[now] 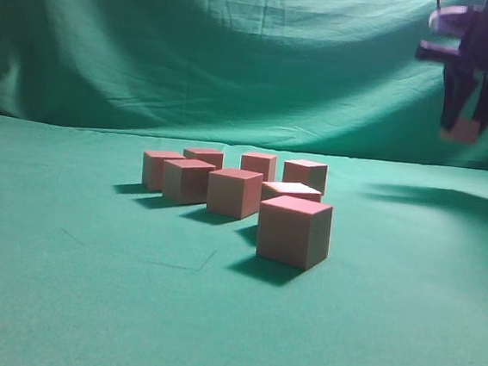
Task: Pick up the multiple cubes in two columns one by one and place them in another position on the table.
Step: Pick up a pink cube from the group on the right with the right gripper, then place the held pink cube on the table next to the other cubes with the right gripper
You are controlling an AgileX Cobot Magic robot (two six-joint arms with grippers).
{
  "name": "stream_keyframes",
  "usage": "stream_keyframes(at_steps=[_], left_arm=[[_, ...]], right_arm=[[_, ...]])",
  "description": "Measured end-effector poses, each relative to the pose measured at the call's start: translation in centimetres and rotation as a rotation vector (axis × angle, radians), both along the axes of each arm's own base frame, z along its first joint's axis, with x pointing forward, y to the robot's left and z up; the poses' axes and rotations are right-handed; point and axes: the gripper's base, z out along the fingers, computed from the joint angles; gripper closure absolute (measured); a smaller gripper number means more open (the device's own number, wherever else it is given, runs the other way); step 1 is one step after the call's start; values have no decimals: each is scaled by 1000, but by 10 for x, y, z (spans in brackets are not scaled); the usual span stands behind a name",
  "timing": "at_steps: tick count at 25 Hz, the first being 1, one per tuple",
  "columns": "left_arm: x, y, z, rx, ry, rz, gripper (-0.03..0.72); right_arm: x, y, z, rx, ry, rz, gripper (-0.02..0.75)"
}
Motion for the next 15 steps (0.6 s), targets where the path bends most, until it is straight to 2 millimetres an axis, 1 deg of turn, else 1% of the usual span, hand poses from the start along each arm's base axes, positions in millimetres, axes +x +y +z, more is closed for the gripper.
stream_keyframes(at_steps=[3, 5, 6, 8, 9, 11, 13, 15], left_arm=[[0, 0, 0, 0, 0, 0, 688], [0, 0, 0, 0, 0, 0, 688], [0, 0, 0, 0, 0, 0, 688], [0, 0, 0, 0, 0, 0, 688], [0, 0, 0, 0, 0, 0, 688], [0, 0, 0, 0, 0, 0, 688], [0, 0, 0, 0, 0, 0, 688], [0, 0, 0, 0, 0, 0, 688]], right_arm=[[-13, 4, 42, 50, -48, 5, 471], [-25, 6, 74, 70, -100, 20, 471], [-29, 8, 85, 75, -124, 29, 471], [-43, 14, 112, 87, -178, 63, 471], [-51, 20, 125, 101, -201, 95, 471], [-71, 37, 143, 123, -228, 171, 471], [-96, 56, 160, 134, -245, 237, 471], [-120, 74, 164, 139, -228, 305, 471]])
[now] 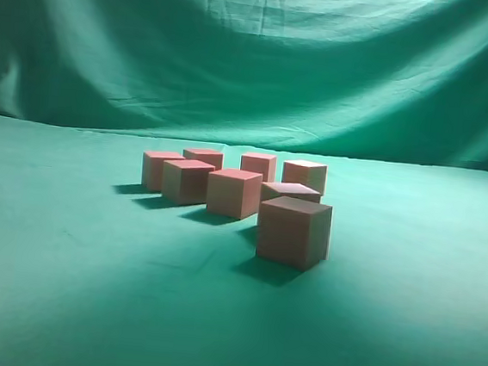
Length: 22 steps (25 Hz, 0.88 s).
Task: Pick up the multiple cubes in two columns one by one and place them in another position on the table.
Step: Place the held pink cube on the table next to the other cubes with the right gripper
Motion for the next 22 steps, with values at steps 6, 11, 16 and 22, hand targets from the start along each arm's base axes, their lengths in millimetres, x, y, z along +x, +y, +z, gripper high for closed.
stream_keyframes(at_steps=[6, 11, 16, 22], left_arm=[[0, 0, 0, 0, 0, 0, 688], [0, 0, 0, 0, 0, 0, 688], [0, 0, 0, 0, 0, 0, 688], [0, 0, 0, 0, 0, 0, 688]], right_arm=[[-62, 47, -19, -42, 94, 200, 471], [-106, 96, -44, -95, 167, 421, 471], [-148, 140, -61, -152, 184, 670, 471], [-174, 177, -81, -231, 170, 895, 471]])
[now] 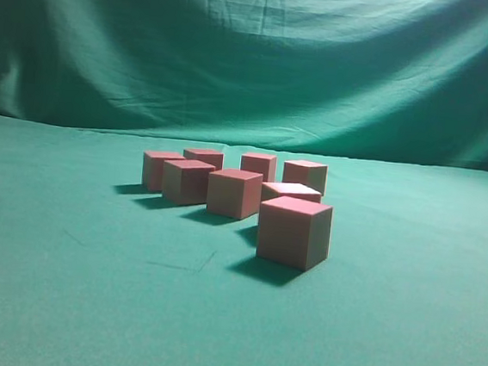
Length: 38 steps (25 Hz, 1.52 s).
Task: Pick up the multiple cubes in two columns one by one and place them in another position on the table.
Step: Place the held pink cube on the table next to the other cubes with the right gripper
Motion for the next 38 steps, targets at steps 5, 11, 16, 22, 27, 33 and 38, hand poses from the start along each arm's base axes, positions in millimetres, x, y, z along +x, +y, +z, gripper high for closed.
stream_keyframes(at_steps=[5, 11, 16, 22, 27, 33, 38], left_arm=[[0, 0, 0, 0, 0, 0, 688], [0, 0, 0, 0, 0, 0, 688], [0, 0, 0, 0, 0, 0, 688], [0, 0, 0, 0, 0, 0, 688], [0, 0, 0, 0, 0, 0, 688], [0, 0, 0, 0, 0, 0, 688], [0, 0, 0, 0, 0, 0, 688]], right_arm=[[-6, 22, -25, -61, -24, 112, 471], [4, 38, -57, -87, -24, 121, 471], [10, 42, -75, -127, -19, 120, 471], [24, 32, -78, -131, -16, 36, 471], [37, -3, -81, -70, 2, -60, 471], [32, -8, -82, 60, -33, -24, 471], [34, -2, -88, 107, -44, -11, 471]])
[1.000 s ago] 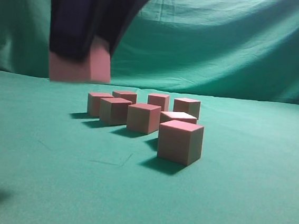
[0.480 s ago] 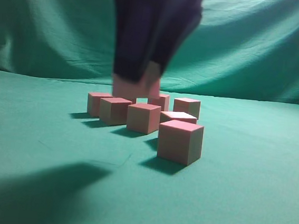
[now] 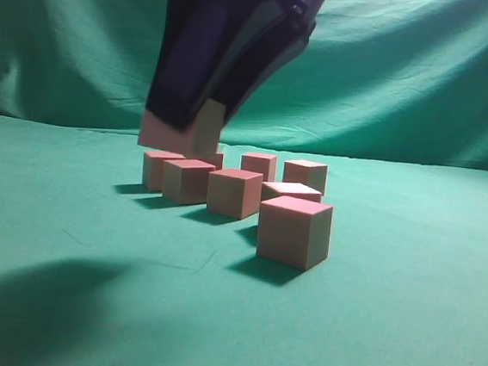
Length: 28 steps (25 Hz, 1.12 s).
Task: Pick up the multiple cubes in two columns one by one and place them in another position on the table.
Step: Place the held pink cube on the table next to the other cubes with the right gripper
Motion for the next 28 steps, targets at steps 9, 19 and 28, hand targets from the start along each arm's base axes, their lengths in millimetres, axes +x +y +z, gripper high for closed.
stream_keyframes(at_steps=[9, 19, 28], left_arm=[[0, 0, 0, 0, 0, 0, 688], [0, 0, 0, 0, 0, 0, 688], [0, 0, 0, 0, 0, 0, 688]], right_arm=[[1, 2, -1, 16, -10, 3, 471], [2, 4, -10, -15, -5, 19, 471], [-3, 8, -21, -95, -51, 101, 471]])
